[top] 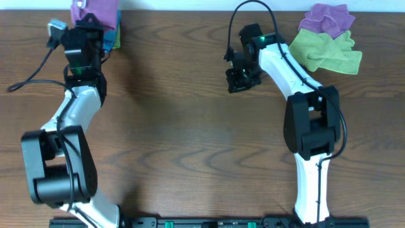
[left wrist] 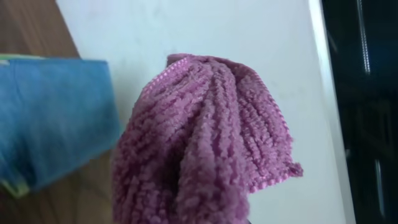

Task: Fold the cloth
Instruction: 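Place the folded cloth on top of the blue stack and release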

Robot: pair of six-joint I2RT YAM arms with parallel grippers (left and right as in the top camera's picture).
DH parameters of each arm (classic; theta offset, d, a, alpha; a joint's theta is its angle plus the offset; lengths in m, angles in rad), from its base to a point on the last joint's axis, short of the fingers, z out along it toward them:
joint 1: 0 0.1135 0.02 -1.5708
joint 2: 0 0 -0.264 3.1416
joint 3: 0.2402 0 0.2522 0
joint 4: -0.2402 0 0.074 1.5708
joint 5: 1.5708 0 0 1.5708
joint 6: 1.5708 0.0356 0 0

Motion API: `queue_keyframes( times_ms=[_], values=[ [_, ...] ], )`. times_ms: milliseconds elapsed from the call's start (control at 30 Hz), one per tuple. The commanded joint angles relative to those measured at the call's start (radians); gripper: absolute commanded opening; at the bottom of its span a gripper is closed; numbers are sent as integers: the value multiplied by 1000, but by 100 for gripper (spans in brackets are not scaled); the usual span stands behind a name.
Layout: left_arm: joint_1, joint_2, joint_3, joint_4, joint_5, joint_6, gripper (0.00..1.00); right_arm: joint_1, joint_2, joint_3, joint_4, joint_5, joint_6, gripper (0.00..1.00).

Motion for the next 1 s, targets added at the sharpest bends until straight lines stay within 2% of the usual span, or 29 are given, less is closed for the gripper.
queue_keyframes(
  times_ms=[0,500,967],
  values=[
    [39,109,84,33,48,2,6,13,-22,20,-2,-14,-9,1],
    [80,430,411,38,155,8,6,13,-22,20,-14,-14,-9,2],
    [85,496,425,-54,143,-22,6,13,-22,20,-29,-11,-9,2]
  ],
)
